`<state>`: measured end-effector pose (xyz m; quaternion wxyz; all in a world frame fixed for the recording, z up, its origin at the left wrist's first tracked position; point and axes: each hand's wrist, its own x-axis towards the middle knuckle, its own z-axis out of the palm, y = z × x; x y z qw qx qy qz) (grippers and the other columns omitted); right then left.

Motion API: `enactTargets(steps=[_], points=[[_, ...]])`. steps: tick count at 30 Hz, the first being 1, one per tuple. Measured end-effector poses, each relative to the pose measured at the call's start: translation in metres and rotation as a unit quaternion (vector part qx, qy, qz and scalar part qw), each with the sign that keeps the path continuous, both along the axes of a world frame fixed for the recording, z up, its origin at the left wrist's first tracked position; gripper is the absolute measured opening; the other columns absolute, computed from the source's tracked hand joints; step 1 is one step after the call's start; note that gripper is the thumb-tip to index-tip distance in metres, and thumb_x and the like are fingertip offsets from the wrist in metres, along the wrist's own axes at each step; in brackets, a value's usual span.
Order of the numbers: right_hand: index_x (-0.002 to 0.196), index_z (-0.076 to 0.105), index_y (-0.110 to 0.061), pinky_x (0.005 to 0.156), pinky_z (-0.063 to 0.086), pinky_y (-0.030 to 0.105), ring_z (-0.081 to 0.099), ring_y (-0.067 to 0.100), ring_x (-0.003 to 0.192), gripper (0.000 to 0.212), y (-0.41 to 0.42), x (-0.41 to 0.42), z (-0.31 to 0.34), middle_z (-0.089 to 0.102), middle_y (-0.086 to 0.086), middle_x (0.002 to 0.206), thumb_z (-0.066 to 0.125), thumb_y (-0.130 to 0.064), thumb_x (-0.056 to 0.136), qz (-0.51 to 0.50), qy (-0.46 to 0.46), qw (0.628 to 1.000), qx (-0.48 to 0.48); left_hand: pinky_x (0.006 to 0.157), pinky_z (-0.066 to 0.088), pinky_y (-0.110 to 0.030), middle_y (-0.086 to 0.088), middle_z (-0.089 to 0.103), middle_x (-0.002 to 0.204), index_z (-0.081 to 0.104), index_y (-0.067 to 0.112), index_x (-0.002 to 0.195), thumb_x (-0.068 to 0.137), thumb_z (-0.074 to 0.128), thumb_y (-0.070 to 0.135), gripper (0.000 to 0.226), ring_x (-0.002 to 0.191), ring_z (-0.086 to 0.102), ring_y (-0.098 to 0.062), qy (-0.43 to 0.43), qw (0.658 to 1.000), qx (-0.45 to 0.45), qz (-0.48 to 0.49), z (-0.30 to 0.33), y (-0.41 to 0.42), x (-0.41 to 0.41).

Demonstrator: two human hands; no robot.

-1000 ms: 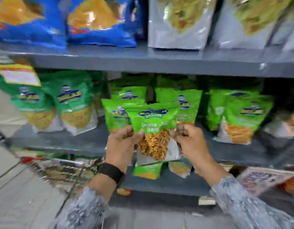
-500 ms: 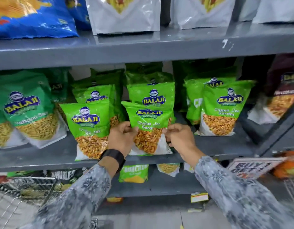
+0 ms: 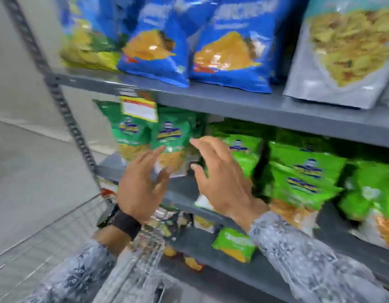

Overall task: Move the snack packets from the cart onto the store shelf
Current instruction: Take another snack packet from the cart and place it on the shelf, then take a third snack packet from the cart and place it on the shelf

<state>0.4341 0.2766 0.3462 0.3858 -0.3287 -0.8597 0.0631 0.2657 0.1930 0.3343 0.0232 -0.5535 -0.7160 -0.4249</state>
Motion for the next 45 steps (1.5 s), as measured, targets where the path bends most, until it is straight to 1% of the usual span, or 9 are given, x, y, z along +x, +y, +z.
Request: enactTargets(steps=[7,14,19,23,27,29,33,37,45], points=[[0.144,0.05,-0.024,0.11,0.044,0.045,0.049,0.03,0.134,0.063,-0.071,-0.221,-0.103,0.051,0.006,0.145,0.067,-0.024,0.083,0.196,-0.163,0.958,-0.131,0.095,0.051,-0.038,-0.002,0.067,0.128,0.062,0.027,0.133,0.087,0.068,0.031,0.046,0.116,0.064,-0.027,-0.099,0.951,-0.142,0.254,-0.105,-0.141,-0.182],[0.14,0.053,-0.024,0.112,0.041,0.04,0.05,0.029,0.135,0.053,-0.14,-0.347,-0.275,0.054,0.005,0.146,0.065,-0.03,0.09,0.312,-0.326,0.838,-0.308,0.098,0.051,-0.034,-0.015,0.07,0.123,0.064,0.016,0.131,0.084,0.072,0.022,0.049,0.113,0.067,-0.027,-0.37,0.791,-0.27,0.406,-0.249,-0.236,-0.268],[0.136,0.058,-0.018,0.09,0.046,0.028,0.062,0.031,0.123,0.046,-0.176,-0.39,-0.394,0.063,0.01,0.138,0.064,-0.03,0.091,0.311,-0.47,0.716,-0.412,0.099,0.052,-0.041,-0.022,0.068,0.125,0.068,0.005,0.12,0.085,0.064,0.018,0.037,0.119,0.064,-0.035,-0.393,0.682,-0.394,0.475,-0.333,-0.261,-0.271],[0.138,0.057,-0.002,0.11,0.043,0.036,0.054,0.035,0.134,0.045,-0.201,-0.405,-0.461,0.056,0.021,0.146,0.054,-0.026,0.099,0.262,-0.52,0.658,-0.477,0.1,0.046,-0.037,-0.014,0.063,0.125,0.064,0.012,0.11,0.091,0.06,0.028,0.025,0.128,0.058,-0.033,-0.38,0.635,-0.446,0.503,-0.362,-0.252,-0.274],[0.104,0.073,-0.011,0.079,0.054,0.027,0.068,0.032,0.114,0.02,-0.227,-0.413,-0.497,0.073,0.016,0.123,0.065,-0.024,0.091,0.214,-0.506,0.668,-0.502,0.11,0.038,-0.05,-0.021,0.04,0.153,0.013,0.005,0.157,0.089,0.064,0.044,0.093,0.139,0.044,-0.039,-0.386,0.597,-0.495,0.499,-0.382,-0.243,-0.276],[0.078,0.07,-0.014,0.055,0.05,0.018,0.075,0.031,0.099,0.013,-0.232,-0.419,-0.505,0.076,0.009,0.088,0.07,-0.024,0.087,0.172,-0.474,0.685,-0.527,0.105,0.042,-0.052,-0.024,0.044,0.15,-0.001,0.013,0.159,0.088,0.067,0.041,0.102,0.134,0.049,-0.041,-0.366,0.595,-0.496,0.516,-0.393,-0.247,-0.275],[0.083,0.06,-0.009,0.078,0.056,0.028,0.066,0.024,0.094,0.034,-0.22,-0.423,-0.491,0.066,0.007,0.097,0.079,-0.037,0.083,0.168,-0.508,0.651,-0.539,0.099,0.047,-0.037,-0.018,0.062,0.134,0.012,0.022,0.159,0.083,0.066,0.019,0.093,0.122,0.061,-0.037,-0.363,0.638,-0.427,0.528,-0.397,-0.26,-0.27],[0.072,0.058,-0.013,0.058,0.041,0.019,0.062,0.02,0.075,0.028,-0.166,-0.401,-0.429,0.055,-0.005,0.072,0.079,-0.028,0.083,0.235,-0.48,0.646,-0.545,0.094,0.052,-0.036,-0.01,0.073,0.112,0.028,0.028,0.155,0.072,0.079,0.017,0.098,0.111,0.068,-0.032,-0.404,0.705,-0.283,0.51,-0.372,-0.26,-0.248],[0.057,0.058,-0.008,0.053,0.032,0.026,0.048,0.009,0.054,0.029,-0.079,-0.283,-0.261,0.052,-0.009,0.049,0.074,-0.015,0.079,0.188,-0.206,0.786,-0.551,0.072,0.057,-0.027,-0.018,0.068,0.102,0.031,0.027,0.153,0.071,0.079,-0.008,0.101,0.081,0.067,-0.02,-0.447,0.835,-0.001,0.322,-0.248,-0.184,-0.179]])
